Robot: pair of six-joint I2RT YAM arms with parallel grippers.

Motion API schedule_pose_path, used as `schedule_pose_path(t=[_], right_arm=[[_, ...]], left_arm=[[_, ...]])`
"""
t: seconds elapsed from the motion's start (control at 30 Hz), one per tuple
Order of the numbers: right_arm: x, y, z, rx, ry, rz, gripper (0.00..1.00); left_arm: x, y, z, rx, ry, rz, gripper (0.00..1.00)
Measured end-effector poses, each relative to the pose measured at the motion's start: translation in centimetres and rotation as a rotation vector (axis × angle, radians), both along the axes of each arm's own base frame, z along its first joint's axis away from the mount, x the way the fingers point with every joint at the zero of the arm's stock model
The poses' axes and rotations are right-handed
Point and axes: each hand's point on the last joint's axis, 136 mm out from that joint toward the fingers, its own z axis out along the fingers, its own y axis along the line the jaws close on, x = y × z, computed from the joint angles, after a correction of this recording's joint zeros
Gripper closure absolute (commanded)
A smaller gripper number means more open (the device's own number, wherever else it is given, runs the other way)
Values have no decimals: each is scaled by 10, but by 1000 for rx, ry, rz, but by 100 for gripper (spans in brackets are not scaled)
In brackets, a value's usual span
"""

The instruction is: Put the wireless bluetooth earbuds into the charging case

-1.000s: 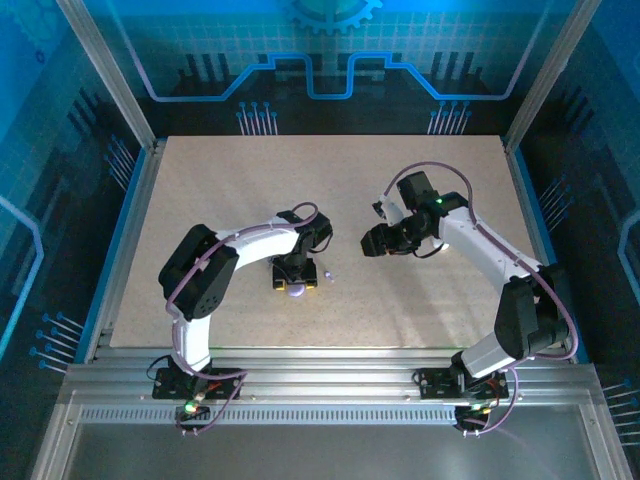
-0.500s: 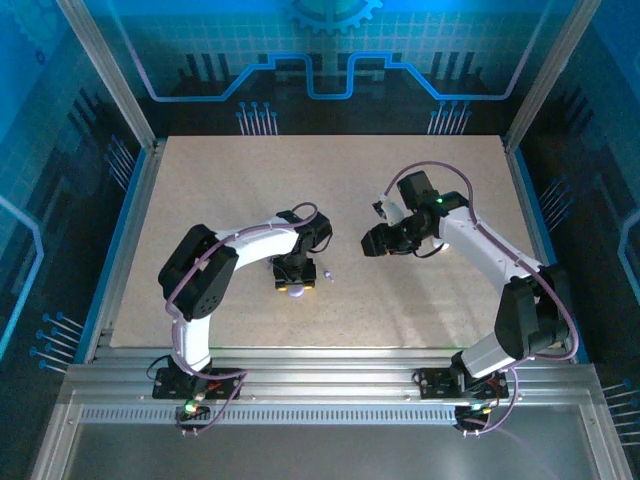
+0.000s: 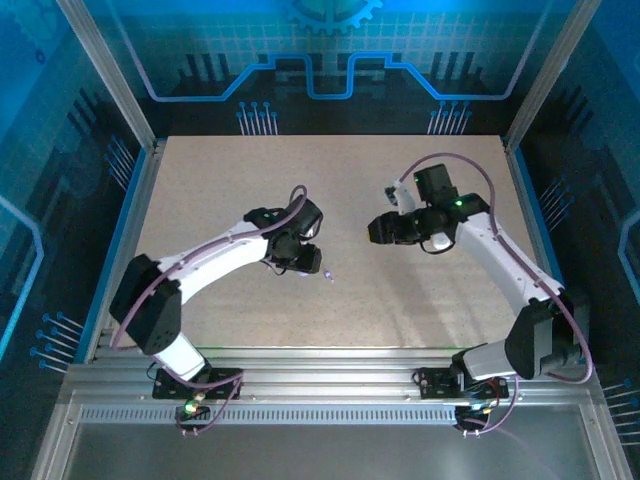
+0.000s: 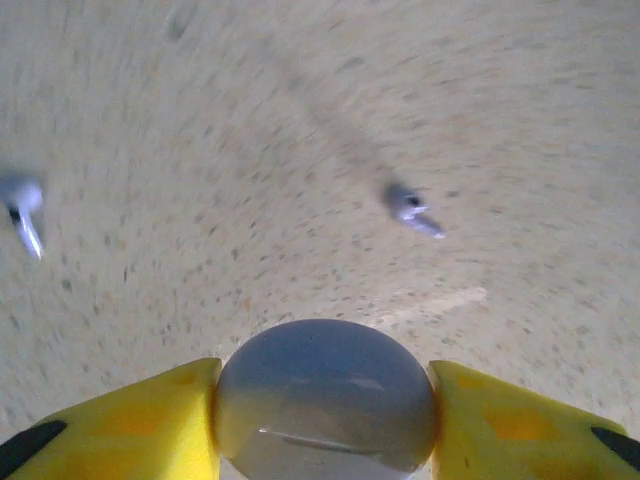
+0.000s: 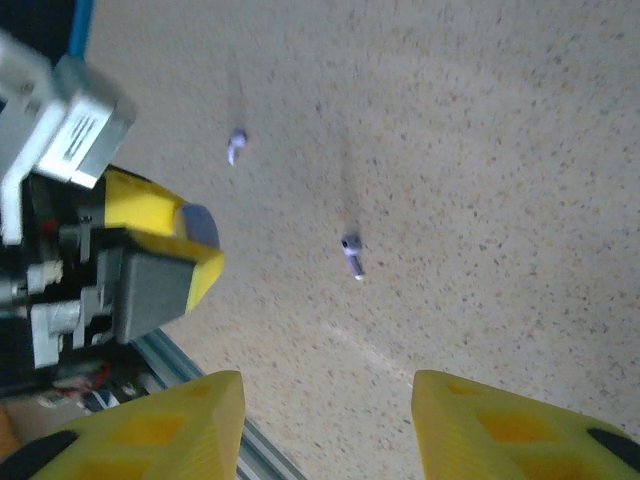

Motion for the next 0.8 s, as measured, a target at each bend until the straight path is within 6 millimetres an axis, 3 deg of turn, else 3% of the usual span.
schedule_pose_path(t=[0.2,0.5,0.8], right_arm=[[-3,-8,21,113,44,-41,52],[-30,15,34,245,186,18,52],[-63,42,14,269,312,10,57]], left_arm=[[-7,-15,32,-64,-180,-350,49],[-23,-25,58,-60,-433,-792,55],[-33,-31,62,-8,-583,-1011,56]])
